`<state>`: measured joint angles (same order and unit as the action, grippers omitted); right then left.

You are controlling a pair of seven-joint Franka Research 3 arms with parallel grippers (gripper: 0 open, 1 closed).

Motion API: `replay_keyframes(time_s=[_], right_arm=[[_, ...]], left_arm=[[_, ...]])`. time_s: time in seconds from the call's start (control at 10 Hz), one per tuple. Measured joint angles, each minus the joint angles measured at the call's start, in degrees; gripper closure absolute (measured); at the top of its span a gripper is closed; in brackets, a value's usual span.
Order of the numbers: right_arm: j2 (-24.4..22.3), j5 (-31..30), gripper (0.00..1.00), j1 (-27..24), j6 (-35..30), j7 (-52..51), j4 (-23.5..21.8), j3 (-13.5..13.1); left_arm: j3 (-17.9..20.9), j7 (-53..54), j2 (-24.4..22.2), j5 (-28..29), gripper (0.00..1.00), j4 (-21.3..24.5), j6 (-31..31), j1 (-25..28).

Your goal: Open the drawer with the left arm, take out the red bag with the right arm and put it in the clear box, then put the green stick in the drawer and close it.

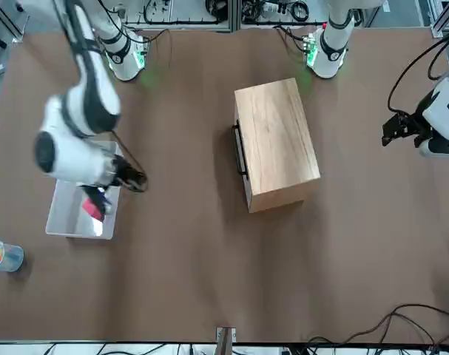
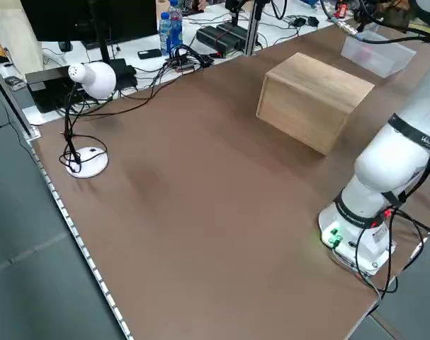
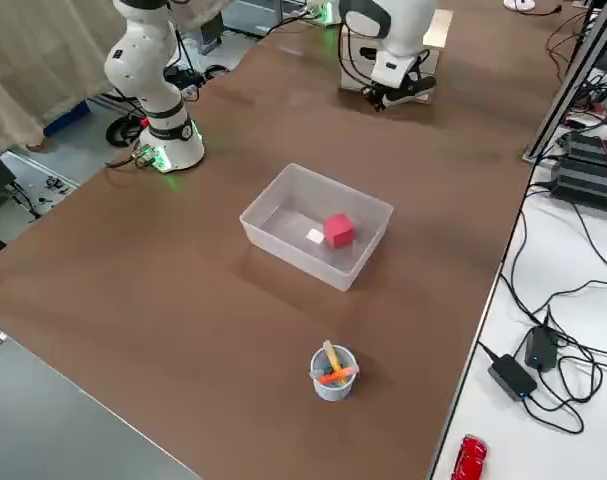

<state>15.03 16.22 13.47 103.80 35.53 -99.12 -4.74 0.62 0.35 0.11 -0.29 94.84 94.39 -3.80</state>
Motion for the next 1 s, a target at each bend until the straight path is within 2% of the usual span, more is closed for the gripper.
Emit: replay_keyframes(time_s=[0.2,0.4,0.5,0.6,0.8,1.0], right_arm=[[-2.28,-5.50,0.41,-7.13,-4.05,-14.01,2.34,0.00],[-2.82,-10.13,0.11,-11.41,-8.13,-26.00,8.62,0.04],[-2.92,-12.41,0.00,-12.77,-10.21,-32.11,12.66,0.09],[-3.05,-15.62,0.00,-13.43,-12.77,-37.62,16.95,0.13],[-3.13,-18.72,0.00,-13.41,-16.54,-41.31,23.96,0.89],[-3.05,-17.67,0.00,-13.43,-16.53,-41.44,24.97,1.28]], left_arm=[[-0.03,-0.24,-0.01,0.00,0.00,-0.18,0.00,0.00],[-0.03,-0.39,-0.01,0.00,0.00,-0.22,0.33,0.01],[-0.02,-0.40,-0.01,0.00,0.00,-0.23,0.41,0.02],[-0.01,-0.40,-0.01,0.00,0.00,-0.23,0.46,0.03],[-0.02,-0.40,0.00,0.00,0.00,-0.25,0.50,0.03],[0.00,-0.40,0.00,0.00,0.00,-0.25,0.53,0.03]])
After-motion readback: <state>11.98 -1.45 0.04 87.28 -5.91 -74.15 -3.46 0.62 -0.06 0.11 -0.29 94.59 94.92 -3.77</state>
